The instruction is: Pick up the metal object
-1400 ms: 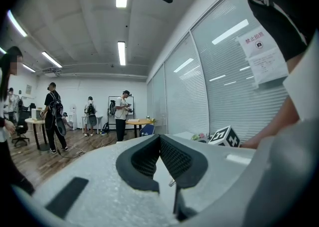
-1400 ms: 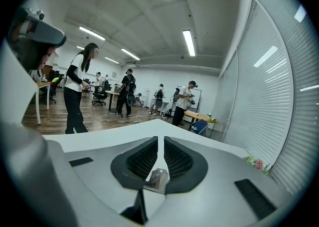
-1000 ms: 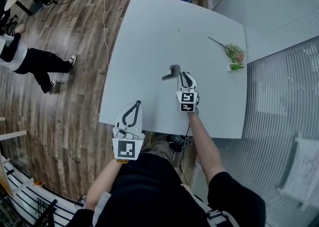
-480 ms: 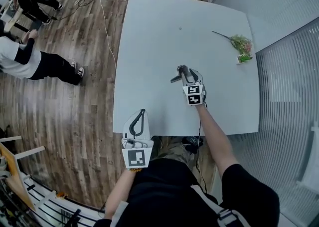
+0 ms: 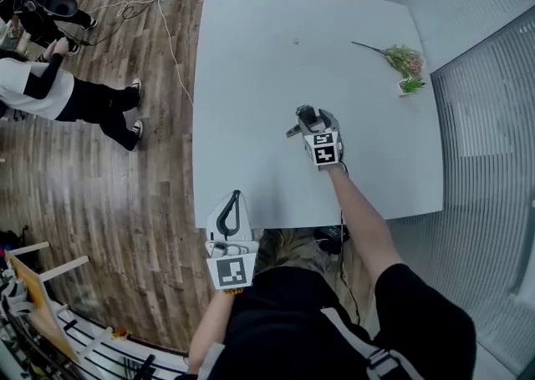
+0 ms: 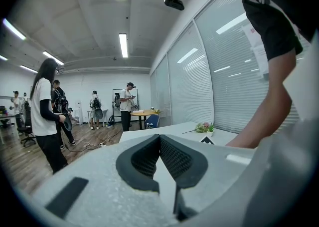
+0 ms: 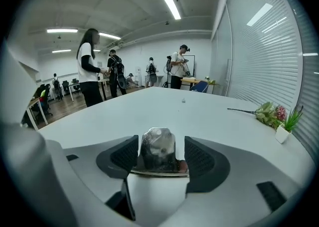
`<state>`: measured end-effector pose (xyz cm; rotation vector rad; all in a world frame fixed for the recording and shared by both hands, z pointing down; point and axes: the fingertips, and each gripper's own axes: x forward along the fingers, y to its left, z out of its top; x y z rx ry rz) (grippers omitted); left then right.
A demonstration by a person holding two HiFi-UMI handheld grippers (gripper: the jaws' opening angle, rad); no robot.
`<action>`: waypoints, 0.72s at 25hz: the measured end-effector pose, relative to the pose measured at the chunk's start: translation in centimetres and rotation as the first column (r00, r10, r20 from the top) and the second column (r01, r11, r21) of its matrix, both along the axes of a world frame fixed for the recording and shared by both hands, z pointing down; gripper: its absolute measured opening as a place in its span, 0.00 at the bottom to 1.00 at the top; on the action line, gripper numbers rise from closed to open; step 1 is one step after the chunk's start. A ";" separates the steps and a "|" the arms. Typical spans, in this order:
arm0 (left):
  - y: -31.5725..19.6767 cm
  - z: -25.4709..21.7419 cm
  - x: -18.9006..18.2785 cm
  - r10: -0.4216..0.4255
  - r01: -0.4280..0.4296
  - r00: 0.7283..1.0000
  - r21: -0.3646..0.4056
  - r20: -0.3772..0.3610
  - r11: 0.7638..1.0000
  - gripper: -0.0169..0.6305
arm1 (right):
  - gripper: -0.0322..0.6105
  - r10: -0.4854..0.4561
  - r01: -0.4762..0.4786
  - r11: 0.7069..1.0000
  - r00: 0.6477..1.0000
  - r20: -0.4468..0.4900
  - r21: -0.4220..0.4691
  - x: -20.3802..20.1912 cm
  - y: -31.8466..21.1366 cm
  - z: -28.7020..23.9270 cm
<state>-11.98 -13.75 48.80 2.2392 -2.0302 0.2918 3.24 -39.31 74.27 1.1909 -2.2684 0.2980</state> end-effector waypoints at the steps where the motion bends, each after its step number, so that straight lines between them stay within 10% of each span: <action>1: 0.0 0.0 -0.1 -0.002 0.002 1.000 -0.004 -0.001 1.000 0.03 | 0.52 0.003 -0.003 1.000 1.000 0.004 -0.008 0.0 -0.2 0.1; 18: 0.3 1.4 -0.4 -0.029 0.029 1.000 -0.033 0.008 0.999 0.03 | 0.54 -0.008 0.002 0.997 0.997 -0.082 -0.077 -1.2 -1.5 2.1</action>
